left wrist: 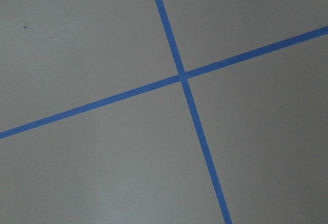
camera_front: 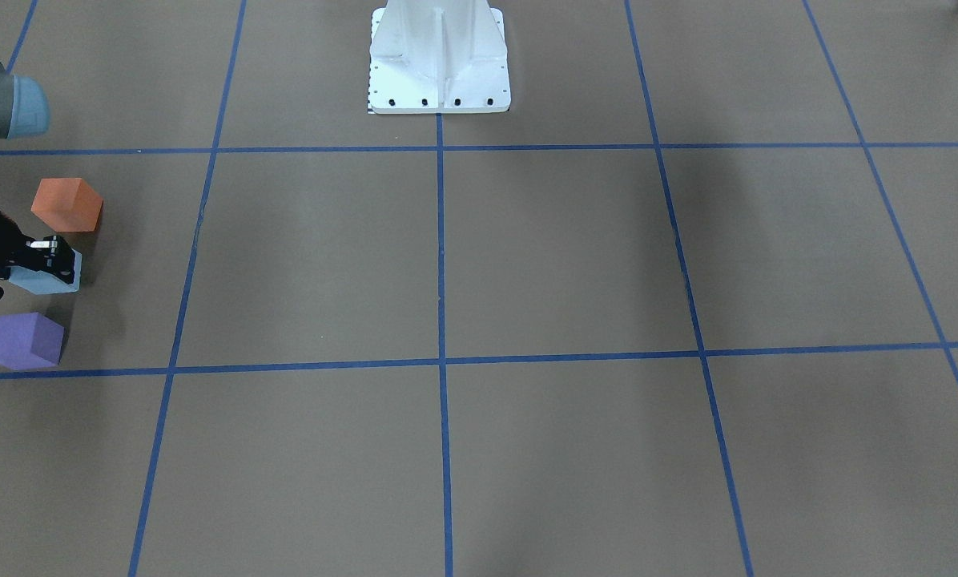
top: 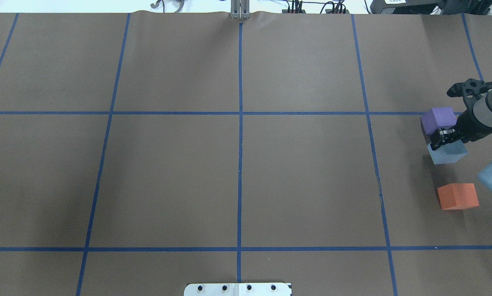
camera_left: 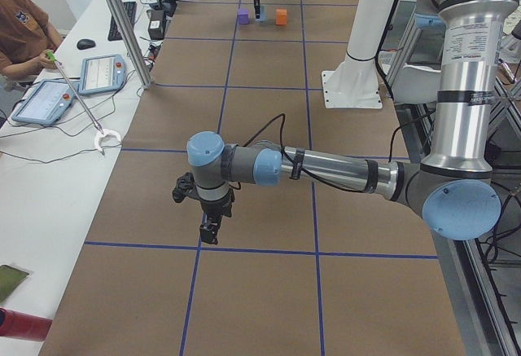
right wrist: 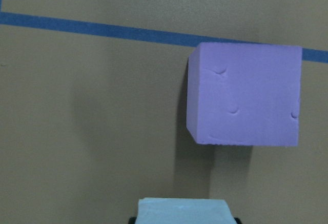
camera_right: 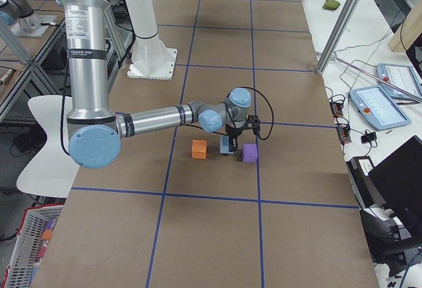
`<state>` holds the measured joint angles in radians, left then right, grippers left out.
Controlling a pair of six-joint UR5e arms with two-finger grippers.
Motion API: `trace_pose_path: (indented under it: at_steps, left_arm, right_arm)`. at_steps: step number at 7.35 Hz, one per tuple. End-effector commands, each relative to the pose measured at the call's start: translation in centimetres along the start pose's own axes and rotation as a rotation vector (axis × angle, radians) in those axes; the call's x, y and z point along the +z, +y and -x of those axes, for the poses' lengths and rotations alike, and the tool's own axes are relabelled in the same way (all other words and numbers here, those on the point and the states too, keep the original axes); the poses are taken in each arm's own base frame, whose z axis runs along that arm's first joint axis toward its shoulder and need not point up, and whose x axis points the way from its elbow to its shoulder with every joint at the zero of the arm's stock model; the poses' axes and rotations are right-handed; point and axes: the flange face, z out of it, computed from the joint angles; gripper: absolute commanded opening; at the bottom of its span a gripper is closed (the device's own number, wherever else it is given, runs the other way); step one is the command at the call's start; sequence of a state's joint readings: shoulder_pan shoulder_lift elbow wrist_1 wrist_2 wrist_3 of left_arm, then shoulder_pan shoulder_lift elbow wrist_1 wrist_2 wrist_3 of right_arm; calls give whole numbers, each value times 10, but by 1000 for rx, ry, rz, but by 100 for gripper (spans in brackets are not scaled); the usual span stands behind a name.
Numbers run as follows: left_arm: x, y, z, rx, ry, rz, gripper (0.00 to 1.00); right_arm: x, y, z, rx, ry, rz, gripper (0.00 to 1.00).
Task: Place blue block between orange and purple blocks
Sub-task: 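Lower the blue cube between purple and orange cubes, open right gripper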
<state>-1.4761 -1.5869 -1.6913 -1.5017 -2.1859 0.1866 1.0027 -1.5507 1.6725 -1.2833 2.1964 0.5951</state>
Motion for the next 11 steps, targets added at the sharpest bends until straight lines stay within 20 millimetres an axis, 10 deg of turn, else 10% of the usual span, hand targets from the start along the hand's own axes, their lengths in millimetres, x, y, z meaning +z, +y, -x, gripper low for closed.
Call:
trace_pose_path:
  at_steps: [1, 3, 7, 11]
  left_arm:
    - [-1, 0, 0, 1, 0, -2, 100]
    - [-1, 0, 1, -2, -2, -1, 100]
    - [-6, 10, 17, -41, -4, -4, 100]
    - [8, 35, 30, -40, 4, 22, 100]
  right_arm:
    - [11, 0, -8, 13, 11, 21, 18]
    - [15, 1, -11, 16, 14, 27, 100]
    - [-6, 1, -8, 8, -10, -3, 100]
    - [-118, -27, -103, 57, -151, -149, 100]
